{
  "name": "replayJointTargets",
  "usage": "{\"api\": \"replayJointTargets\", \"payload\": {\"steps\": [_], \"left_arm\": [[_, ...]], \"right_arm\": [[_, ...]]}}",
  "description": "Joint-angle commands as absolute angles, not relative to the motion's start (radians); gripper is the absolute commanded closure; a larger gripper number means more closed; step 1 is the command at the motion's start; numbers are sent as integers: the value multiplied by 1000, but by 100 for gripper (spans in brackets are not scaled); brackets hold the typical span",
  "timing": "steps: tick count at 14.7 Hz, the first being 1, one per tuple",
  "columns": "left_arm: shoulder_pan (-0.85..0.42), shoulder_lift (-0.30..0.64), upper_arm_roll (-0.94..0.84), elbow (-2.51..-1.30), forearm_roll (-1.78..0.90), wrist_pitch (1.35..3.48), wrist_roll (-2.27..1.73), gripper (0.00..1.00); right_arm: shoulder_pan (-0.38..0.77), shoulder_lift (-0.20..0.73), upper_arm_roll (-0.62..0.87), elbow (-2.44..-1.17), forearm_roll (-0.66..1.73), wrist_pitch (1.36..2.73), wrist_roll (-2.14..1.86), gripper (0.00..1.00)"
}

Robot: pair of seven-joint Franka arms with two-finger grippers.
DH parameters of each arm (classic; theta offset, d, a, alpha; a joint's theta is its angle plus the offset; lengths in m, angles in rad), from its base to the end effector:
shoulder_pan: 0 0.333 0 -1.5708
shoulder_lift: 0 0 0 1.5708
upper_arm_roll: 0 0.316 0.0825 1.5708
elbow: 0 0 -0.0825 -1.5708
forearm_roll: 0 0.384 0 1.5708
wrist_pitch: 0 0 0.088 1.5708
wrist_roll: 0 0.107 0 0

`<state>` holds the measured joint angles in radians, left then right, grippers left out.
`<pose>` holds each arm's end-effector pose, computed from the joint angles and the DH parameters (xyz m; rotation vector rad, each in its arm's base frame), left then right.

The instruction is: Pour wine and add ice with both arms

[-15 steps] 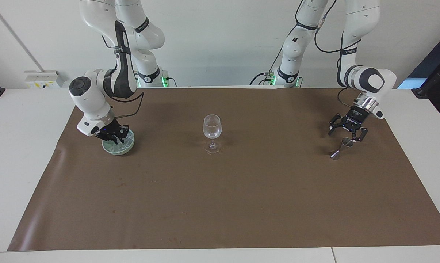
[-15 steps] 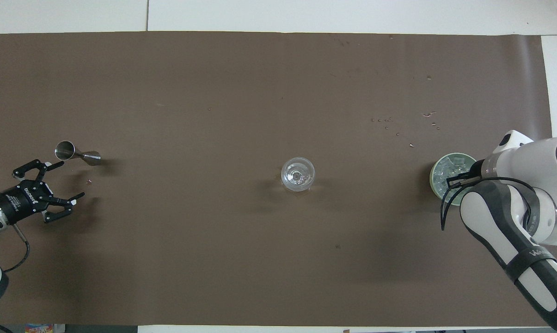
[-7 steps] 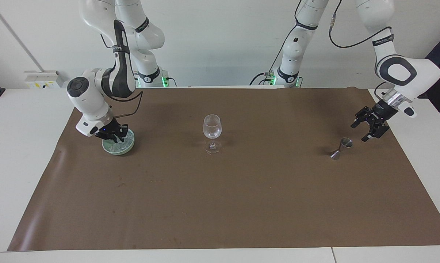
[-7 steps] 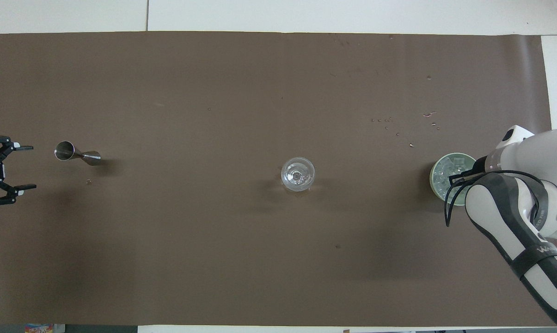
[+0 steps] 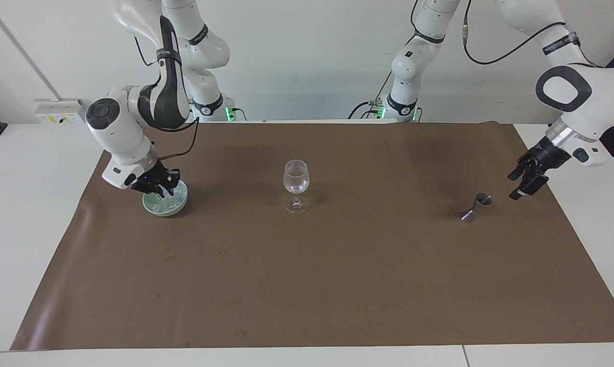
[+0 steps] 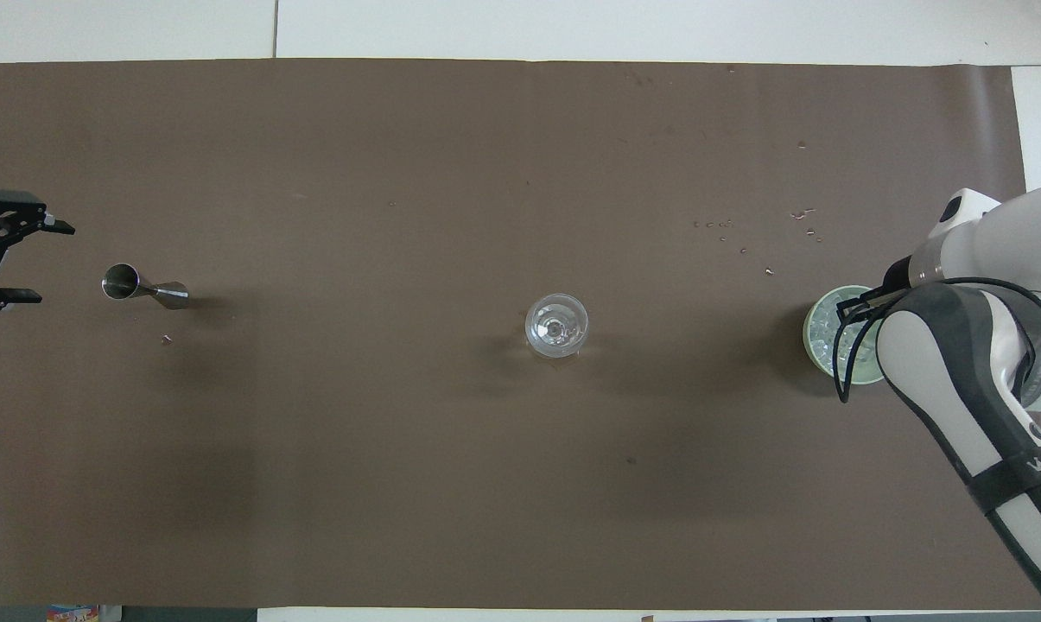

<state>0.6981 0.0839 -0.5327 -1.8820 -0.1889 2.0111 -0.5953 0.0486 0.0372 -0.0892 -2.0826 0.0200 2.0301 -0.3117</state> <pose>0.5791 0.0924 0.4745 2.6658 1.1896 0.0116 0.5425 -0.0206 0.4013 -3.0826 -0.4051 0.1332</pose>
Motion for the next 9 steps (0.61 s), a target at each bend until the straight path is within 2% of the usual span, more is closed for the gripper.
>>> {"api": "replayJointTargets", "payload": {"steps": [1, 5, 7, 9], "left_arm": [[577, 87, -525, -1836, -54, 1976, -565, 0], [459, 29, -525, -1838, -17, 1971, -378, 0], [422, 5, -520, -1833, -18, 1948, -272, 0], [342, 6, -462, -1765, -17, 1848, -249, 0]], "right_arm": [[81, 46, -75, -1929, 35, 1883, -278, 90], [253, 54, -74, -1749, 37, 1744, -36, 89], [357, 84, -74, -1663, 44, 1718, 125, 89], [426, 104, -74, -1614, 86, 1733, 243, 89]]}}
